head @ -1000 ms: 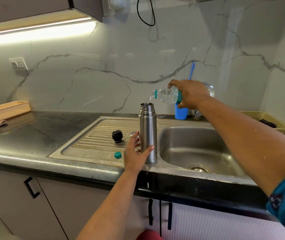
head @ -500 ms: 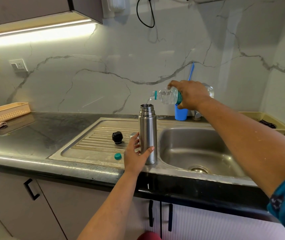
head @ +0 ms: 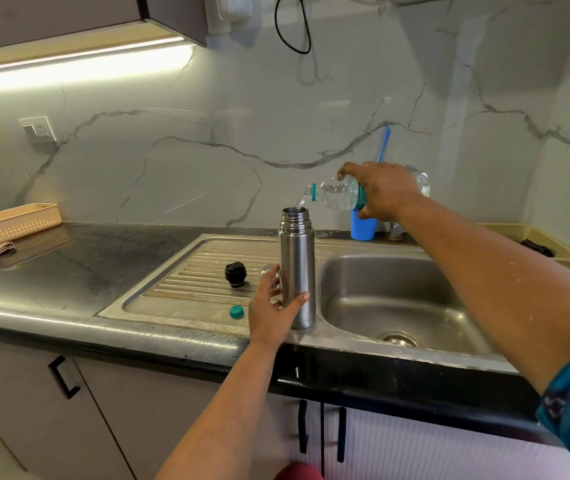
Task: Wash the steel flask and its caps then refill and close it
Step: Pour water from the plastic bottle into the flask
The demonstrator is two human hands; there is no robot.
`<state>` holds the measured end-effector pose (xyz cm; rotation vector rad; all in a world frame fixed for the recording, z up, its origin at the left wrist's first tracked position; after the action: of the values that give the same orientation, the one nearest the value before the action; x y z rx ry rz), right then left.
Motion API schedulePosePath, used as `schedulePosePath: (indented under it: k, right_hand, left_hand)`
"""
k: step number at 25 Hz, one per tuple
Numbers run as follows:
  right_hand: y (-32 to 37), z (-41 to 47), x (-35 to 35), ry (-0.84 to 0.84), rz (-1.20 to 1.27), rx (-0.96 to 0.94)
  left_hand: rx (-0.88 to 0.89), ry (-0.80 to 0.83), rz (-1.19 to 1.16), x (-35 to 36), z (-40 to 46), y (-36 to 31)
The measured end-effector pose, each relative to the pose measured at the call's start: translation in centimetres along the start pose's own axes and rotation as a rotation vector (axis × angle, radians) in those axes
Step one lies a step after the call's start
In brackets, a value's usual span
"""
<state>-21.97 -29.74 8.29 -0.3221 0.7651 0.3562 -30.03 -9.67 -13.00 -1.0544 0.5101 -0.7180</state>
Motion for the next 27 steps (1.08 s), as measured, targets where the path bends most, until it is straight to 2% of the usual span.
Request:
schedulePosePath:
  k: [27]
  right_hand:
    - [-0.71, 0.17, -0.26, -0.038, -0.029, -0.012]
  left_hand:
    - [0.026, -0.019, 0.038, 0.18, 0.11, 0.54]
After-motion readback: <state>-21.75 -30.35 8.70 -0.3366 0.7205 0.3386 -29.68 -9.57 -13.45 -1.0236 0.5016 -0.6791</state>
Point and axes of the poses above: each hand's wrist, its own z-axis towards the middle knuckle, its own x-axis out of the palm, y = z × x, the point moved 1 cm from there along z, towards the middle knuckle, and after that the axes turned 14 degrees about -y, right-handed, at the moved point
